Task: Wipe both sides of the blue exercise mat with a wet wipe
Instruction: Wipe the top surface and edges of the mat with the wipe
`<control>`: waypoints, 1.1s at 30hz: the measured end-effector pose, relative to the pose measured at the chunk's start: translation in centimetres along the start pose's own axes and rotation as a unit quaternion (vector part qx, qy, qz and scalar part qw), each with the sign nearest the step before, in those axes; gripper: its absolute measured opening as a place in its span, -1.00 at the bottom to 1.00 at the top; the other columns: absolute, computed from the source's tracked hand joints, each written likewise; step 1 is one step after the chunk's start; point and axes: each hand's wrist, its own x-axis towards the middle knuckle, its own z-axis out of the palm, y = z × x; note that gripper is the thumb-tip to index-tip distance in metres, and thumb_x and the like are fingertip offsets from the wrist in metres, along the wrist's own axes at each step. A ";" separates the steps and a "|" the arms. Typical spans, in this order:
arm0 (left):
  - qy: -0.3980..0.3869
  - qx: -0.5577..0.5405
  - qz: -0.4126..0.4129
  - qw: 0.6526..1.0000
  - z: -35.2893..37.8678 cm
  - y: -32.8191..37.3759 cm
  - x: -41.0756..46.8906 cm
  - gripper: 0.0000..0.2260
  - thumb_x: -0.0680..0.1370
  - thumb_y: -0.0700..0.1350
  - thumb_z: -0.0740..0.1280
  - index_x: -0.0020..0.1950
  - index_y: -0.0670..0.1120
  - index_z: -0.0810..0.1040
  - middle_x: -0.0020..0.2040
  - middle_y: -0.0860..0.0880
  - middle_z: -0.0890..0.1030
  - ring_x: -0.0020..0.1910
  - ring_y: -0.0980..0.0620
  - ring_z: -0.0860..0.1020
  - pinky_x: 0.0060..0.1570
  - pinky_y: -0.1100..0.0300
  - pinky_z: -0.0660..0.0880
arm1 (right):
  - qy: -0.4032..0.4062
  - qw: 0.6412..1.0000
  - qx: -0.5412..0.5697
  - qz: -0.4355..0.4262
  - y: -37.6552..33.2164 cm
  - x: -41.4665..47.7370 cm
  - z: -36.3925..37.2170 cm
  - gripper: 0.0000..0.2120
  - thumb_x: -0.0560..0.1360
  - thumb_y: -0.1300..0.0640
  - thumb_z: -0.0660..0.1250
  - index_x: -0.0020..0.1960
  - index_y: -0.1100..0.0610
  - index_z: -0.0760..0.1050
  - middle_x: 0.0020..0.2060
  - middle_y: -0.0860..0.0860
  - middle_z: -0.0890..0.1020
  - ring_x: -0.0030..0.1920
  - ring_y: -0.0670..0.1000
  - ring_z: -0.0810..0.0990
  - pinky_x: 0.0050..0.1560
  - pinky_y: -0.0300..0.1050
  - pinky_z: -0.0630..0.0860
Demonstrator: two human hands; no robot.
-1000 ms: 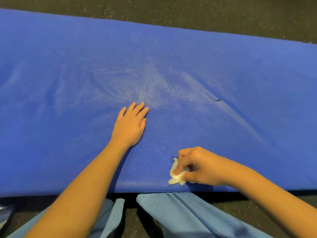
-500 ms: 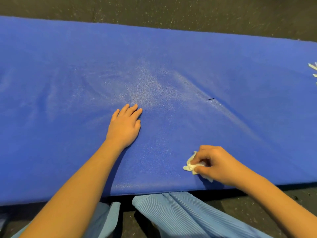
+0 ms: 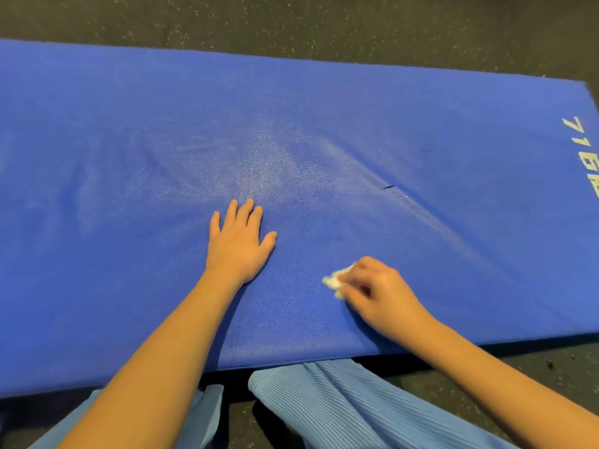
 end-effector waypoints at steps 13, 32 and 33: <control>0.011 -0.002 0.000 1.000 0.2 0.0 0.0 -0.45 0.65 0.16 0.03 0.58 -0.05 0.10 0.60 0.00 0.01 0.57 -0.02 -0.11 0.51 -0.09 -0.17 | -0.060 0.995 -0.026 -0.073 -1.0 2.2 0.5 -0.83 0.53 0.13 0.30 0.02 0.08 0.65 -0.08 0.00 0.57 -0.15 -0.11 0.51 -0.07 -0.28 0.40; 0.022 -0.008 0.006 1.000 0.2 0.1 -0.2 -0.47 0.65 0.15 0.02 0.58 -0.04 0.09 0.60 0.02 0.00 0.57 -0.01 -0.12 0.51 -0.07 -0.20 | 0.112 0.983 -0.097 0.104 4.5 9.2 -1.2 -0.82 0.55 0.24 0.26 -0.04 0.26 0.63 0.00 0.15 0.56 0.09 0.13 0.53 -0.09 -0.24 0.30; 0.022 -0.007 0.007 1.000 0.2 0.1 -0.3 -0.47 0.66 0.15 0.01 0.58 -0.04 0.09 0.60 0.02 0.00 0.57 -0.01 -0.12 0.51 -0.07 -0.19 | 0.085 0.988 -0.121 0.043 3.9 8.7 -0.5 -0.83 0.54 0.25 0.26 -0.02 0.27 0.62 0.01 0.17 0.57 0.09 0.14 0.53 -0.02 -0.26 0.33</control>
